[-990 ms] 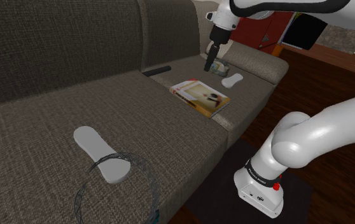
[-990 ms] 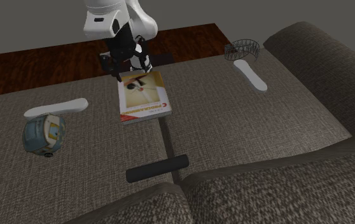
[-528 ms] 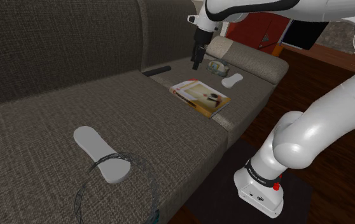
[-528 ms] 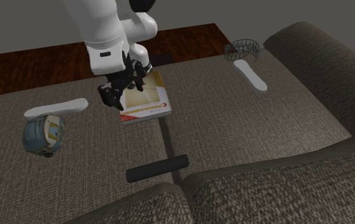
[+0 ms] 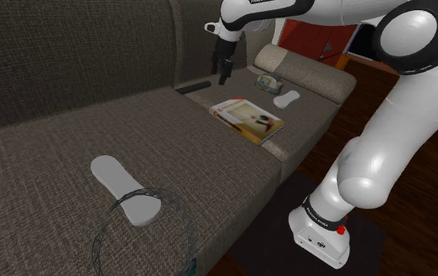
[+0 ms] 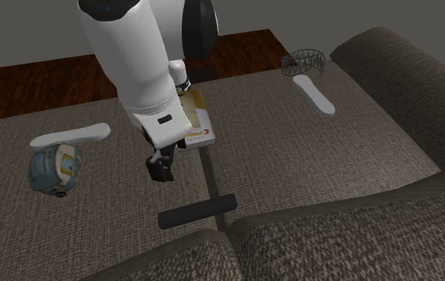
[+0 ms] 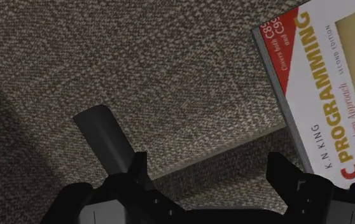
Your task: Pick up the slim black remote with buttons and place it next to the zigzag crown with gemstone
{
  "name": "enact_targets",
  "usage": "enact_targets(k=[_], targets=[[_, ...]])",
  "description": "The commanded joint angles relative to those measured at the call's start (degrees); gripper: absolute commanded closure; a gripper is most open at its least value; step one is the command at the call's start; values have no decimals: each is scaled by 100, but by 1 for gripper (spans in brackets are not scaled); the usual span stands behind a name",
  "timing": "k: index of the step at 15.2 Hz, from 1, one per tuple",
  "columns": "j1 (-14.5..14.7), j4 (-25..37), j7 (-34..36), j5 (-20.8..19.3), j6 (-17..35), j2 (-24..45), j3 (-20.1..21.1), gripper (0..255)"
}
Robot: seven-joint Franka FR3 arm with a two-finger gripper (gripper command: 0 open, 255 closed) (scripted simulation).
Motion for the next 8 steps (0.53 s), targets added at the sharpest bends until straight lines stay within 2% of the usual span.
enact_targets(k=[1, 8], targets=[[7, 465, -526, 81, 0, 454, 34, 0], [2, 1908, -1881, 199, -35, 1784, 333, 0]])
